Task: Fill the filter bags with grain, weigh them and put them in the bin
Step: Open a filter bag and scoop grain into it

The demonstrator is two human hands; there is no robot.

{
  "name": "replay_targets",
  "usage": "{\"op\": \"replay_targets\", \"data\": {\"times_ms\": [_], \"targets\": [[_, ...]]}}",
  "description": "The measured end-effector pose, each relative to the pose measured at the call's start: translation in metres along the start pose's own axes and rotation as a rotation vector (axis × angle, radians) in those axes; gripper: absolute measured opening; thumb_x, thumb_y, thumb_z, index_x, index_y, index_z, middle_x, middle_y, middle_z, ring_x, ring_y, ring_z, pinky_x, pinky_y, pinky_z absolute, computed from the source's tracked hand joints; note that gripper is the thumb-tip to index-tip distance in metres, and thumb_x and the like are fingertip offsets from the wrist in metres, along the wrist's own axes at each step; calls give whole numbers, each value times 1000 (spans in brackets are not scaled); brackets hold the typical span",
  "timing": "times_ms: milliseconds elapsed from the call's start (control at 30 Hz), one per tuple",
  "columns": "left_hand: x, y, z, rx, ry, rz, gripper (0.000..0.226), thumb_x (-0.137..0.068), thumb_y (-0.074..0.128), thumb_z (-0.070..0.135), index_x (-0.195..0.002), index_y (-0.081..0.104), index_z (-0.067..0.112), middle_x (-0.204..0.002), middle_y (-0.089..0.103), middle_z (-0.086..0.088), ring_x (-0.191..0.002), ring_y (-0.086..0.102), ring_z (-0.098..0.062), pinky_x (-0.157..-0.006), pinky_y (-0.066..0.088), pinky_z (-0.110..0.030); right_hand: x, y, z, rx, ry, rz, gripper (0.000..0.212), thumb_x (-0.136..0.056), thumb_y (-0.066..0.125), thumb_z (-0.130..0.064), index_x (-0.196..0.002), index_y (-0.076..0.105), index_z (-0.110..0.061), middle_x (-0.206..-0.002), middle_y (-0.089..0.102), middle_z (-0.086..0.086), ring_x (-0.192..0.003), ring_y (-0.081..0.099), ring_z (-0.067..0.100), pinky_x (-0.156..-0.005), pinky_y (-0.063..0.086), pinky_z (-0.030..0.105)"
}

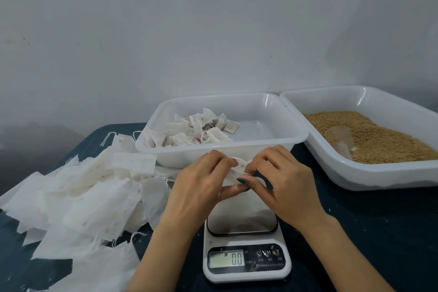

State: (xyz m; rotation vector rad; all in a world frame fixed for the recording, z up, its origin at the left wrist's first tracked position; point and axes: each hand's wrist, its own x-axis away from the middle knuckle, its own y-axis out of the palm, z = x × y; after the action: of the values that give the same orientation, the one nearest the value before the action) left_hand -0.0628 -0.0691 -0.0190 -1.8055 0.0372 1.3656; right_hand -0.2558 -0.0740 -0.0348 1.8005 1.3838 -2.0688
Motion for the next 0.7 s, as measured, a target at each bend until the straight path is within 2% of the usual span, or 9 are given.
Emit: {"op": "replay_targets", "data": {"times_ms": [133,233,400,567,700], "targets": [[1,1,3,-19,12,-63,29,-83,75,35,-98,75,10,-85,65,-3,-64,61,-18,-48,46,-27,-1,-1,-4,94,-1,19,35,-97,55,-49,-88,72,-20,-92,57,-2,-84,50,10,-59,40,17],[2,3,6,-28,-5,-91,34,-73,87,17,-104,73,11,-85,63,-4,-63,61,-20,-45,47,-29,-1,0,-7,131,-47,82,30,-96,61,-45,-90,74,-19,-96,57,1,-85,50,13,-58,44,21],[1,3,9,68,-83,-87,37,-80,76,8,-116,71,13,-88,63,-3,-65,64,-20,-48,53,-35,-2,2,-12,183,-186,222,15,-95,68,-26,-90,76,-15,-99,66,-1,-82,58,16,-61,51,26],[1,3,10,127,-139,-87,41,-78,80,10,-117,71,12,-90,64,-3,-65,64,-20,-50,54,-32,0,4,-10,54,-176,104,14,-98,62,-17,-97,72,-8,-97,68,3,-84,63,18,-65,55,29],[2,3,9,177,-154,-108,53,-72,85,12,-122,67,14,-95,60,-2,-67,61,-15,-52,54,-31,0,4,-9,-13,-129,47,20,-99,60,-27,-99,70,-9,-96,64,4,-87,59,16,-69,53,27]]}}
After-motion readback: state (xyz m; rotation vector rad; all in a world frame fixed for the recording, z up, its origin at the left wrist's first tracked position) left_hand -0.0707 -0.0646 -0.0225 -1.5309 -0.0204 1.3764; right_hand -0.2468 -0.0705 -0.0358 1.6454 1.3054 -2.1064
